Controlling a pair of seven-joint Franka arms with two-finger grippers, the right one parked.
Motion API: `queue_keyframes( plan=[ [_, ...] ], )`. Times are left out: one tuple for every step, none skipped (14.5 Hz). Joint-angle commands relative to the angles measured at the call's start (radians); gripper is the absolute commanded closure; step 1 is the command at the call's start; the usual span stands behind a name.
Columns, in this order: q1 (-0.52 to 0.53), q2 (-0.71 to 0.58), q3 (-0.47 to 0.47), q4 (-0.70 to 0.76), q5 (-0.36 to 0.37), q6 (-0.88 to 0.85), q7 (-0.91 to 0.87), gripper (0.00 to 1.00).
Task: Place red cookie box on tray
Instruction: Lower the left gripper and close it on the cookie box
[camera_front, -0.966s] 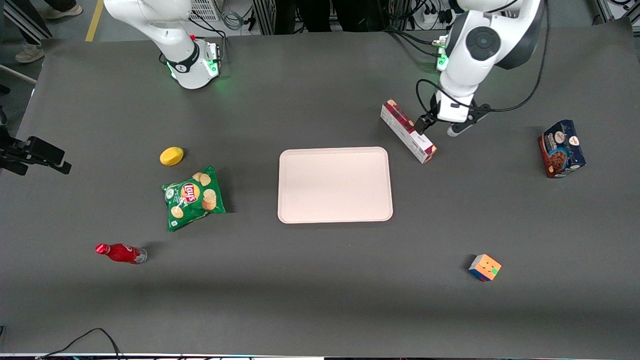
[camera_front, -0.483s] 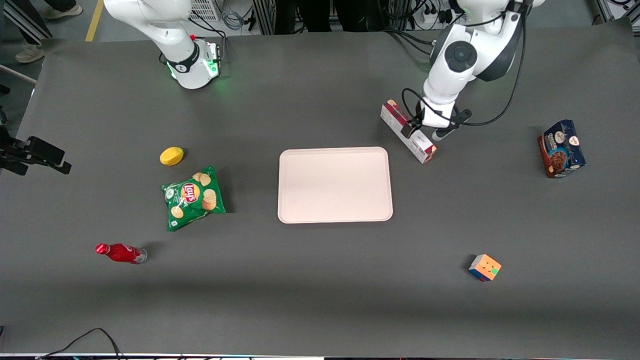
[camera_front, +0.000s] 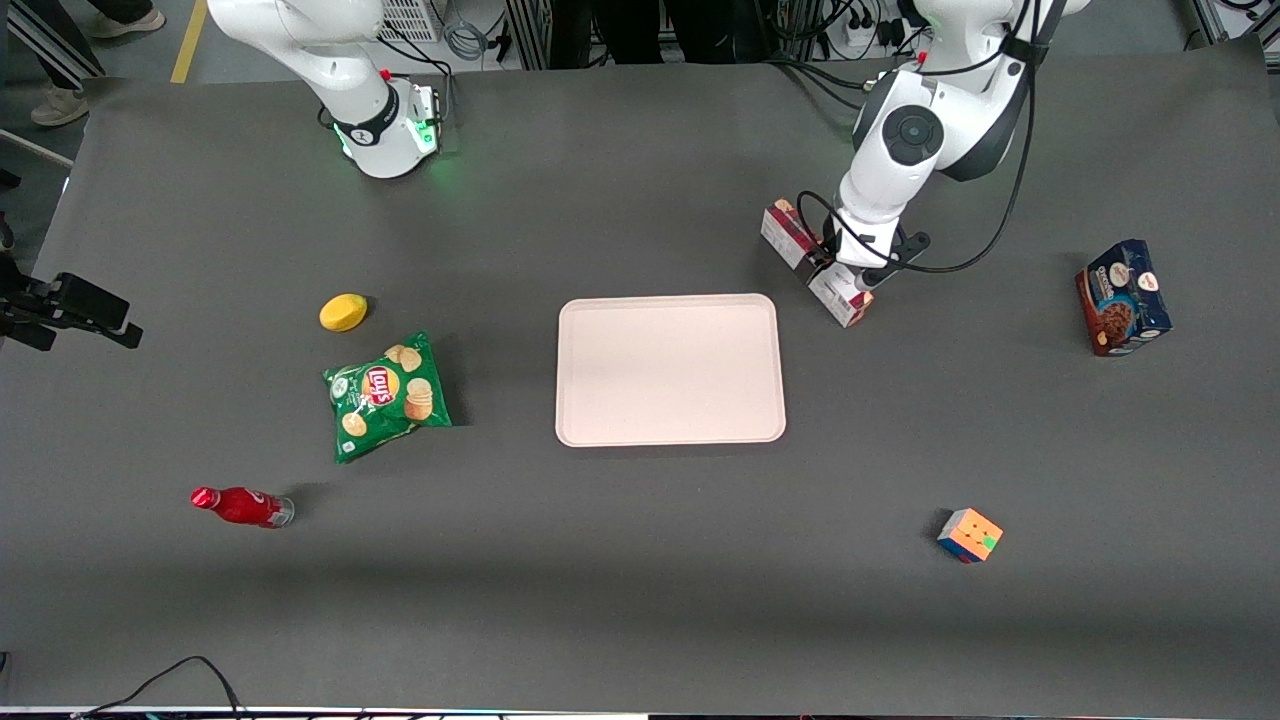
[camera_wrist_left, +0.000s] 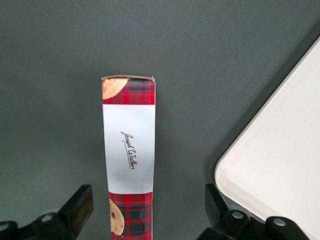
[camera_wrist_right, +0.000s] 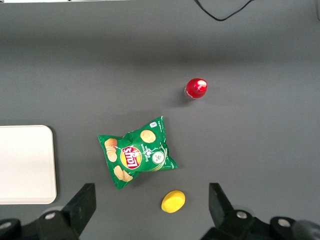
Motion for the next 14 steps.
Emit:
queue_keyframes(
  plan=[
    [-0.010,0.021,-0.018,-0.019,-0.010,0.038,-0.018,0.00],
    [-0.010,0.021,-0.018,-0.019,-0.010,0.038,-0.018,0.00],
    [-0.010,0.021,-0.022,-0.021,-0.010,0.038,-0.018,0.00],
    [-0.010,0.021,-0.028,-0.027,-0.008,0.038,-0.016,0.00],
    [-0.010,0.025,-0.032,-0.027,-0.008,0.038,-0.016,0.00],
    [-0.012,0.029,-0.035,-0.028,-0.008,0.038,-0.016,0.00],
    [-0.012,0.038,-0.035,-0.033,-0.004,0.039,-0.015,0.00],
    [-0.010,0.044,-0.035,-0.033,0.002,0.041,-0.012,0.00],
    [-0.010,0.048,-0.035,-0.032,0.003,0.042,-0.010,0.00],
    [-0.010,0.053,-0.035,-0.033,0.006,0.051,-0.004,0.00],
    [-0.009,0.073,-0.035,-0.033,0.009,0.067,-0.004,0.00],
    [-0.008,0.087,-0.035,-0.033,0.009,0.094,-0.004,0.00],
    [-0.008,0.099,-0.034,-0.033,0.010,0.102,-0.004,0.00],
    [-0.007,0.105,-0.035,-0.033,0.010,0.105,-0.004,0.00]
  ],
)
